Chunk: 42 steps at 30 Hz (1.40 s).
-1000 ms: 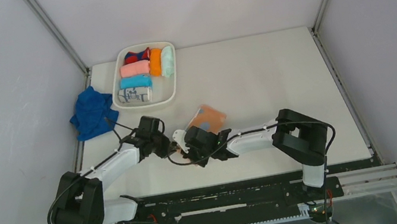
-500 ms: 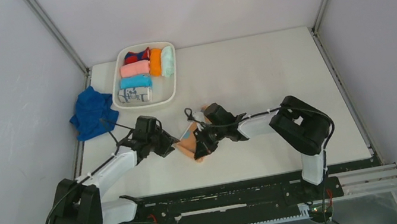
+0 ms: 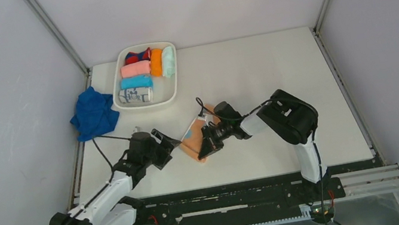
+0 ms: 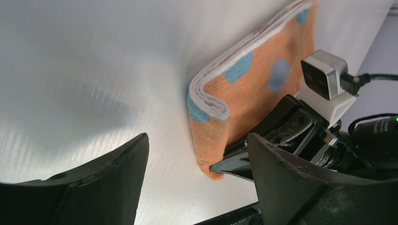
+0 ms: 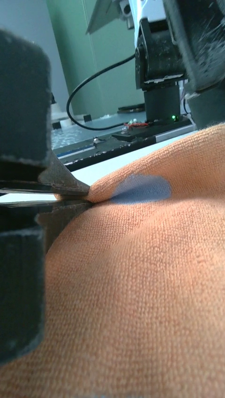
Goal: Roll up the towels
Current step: Roll the towel at the center of the board.
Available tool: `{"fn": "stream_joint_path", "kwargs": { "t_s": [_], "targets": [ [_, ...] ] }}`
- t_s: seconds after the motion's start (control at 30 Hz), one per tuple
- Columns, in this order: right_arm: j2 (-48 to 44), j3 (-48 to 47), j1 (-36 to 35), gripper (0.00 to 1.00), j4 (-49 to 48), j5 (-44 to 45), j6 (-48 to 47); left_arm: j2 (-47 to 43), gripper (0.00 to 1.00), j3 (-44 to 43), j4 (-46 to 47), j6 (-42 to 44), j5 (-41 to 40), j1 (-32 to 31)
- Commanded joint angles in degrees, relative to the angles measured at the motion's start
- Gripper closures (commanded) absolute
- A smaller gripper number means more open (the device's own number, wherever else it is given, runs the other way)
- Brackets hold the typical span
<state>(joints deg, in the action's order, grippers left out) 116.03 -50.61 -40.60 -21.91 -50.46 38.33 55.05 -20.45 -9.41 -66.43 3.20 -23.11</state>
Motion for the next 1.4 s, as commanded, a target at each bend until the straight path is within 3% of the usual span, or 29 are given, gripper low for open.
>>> {"fn": "stream_joint_path", "kwargs": {
  "t_s": [0.0,0.3,0.87,1.37],
  "targets": [
    [2.7,0.2,1.9,1.00,-2.1,-1.1,3.1,-0.1,0.20,4.1,10.5,0.3,3.3,0.2],
    [4.3,0.2,3.5,1.00,-1.8,-1.6,3.8,7.3,0.43,8.5,23.6,-1.7,5.5,0.3],
    [5.1,-0.5,3.8,1.00,-1.3,-1.7,4.1,16.5,0.42,8.3,30.5,-2.9,7.7,0.2],
    [3.3,-1.9,3.7,1.00,0.0,-1.6,4.8,27.1,0.57,8.0,29.9,-5.0,7.1,-0.3]
  ]
}}
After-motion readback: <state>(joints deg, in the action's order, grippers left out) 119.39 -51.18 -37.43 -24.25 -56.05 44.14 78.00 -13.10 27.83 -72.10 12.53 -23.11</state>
